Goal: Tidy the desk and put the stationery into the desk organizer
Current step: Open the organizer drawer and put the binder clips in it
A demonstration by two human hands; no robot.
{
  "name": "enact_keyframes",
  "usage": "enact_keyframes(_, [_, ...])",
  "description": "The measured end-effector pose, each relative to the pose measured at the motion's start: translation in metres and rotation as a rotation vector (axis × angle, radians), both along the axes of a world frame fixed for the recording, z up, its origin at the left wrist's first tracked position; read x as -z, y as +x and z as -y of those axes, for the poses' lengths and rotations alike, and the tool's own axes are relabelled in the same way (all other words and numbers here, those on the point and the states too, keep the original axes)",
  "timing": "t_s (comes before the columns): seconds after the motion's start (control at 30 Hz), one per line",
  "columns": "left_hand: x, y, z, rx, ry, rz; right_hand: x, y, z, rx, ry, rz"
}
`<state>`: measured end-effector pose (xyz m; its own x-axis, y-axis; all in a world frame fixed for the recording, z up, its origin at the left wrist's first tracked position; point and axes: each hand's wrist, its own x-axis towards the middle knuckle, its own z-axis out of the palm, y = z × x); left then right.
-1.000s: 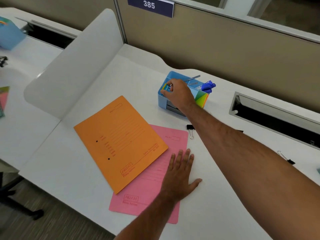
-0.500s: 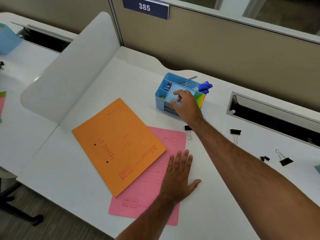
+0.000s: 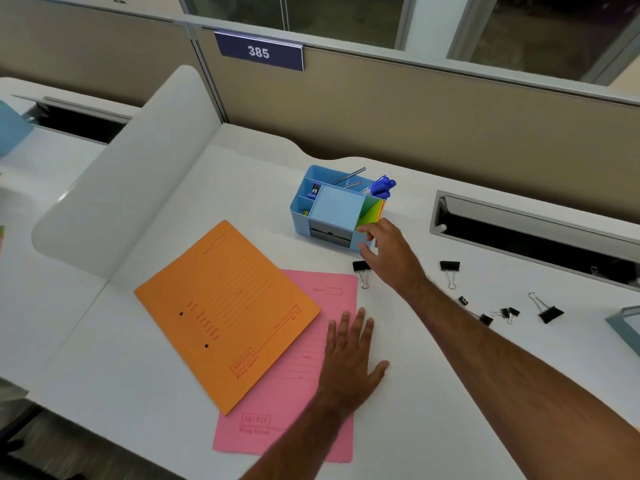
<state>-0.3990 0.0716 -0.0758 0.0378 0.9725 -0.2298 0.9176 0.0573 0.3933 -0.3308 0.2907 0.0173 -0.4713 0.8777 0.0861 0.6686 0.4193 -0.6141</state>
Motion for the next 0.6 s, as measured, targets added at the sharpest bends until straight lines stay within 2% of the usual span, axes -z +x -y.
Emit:
enact_keyframes(0.2, [-0.023,-0.002,-0.016,-0.050,0.048,0.192,-0.002,-0.010,-0.013,-0.060,0.095,0.094])
enact_keyframes(0.33, [-0.041,-0.012,-0.041,-0.152,0.180,0.303,-0.005,-0.024,-0.022,-0.090,0.139,0.190])
enact_keyframes(0.43, [-0.051,-0.024,-0.064,-0.340,0.206,0.414,-0.009,-0.033,-0.029,-0.122,0.134,0.240])
enact_keyframes(0.6, [-0.068,-0.052,-0.107,-0.809,0.181,0.871,-0.015,-0.044,-0.043,-0.179,0.114,0.341])
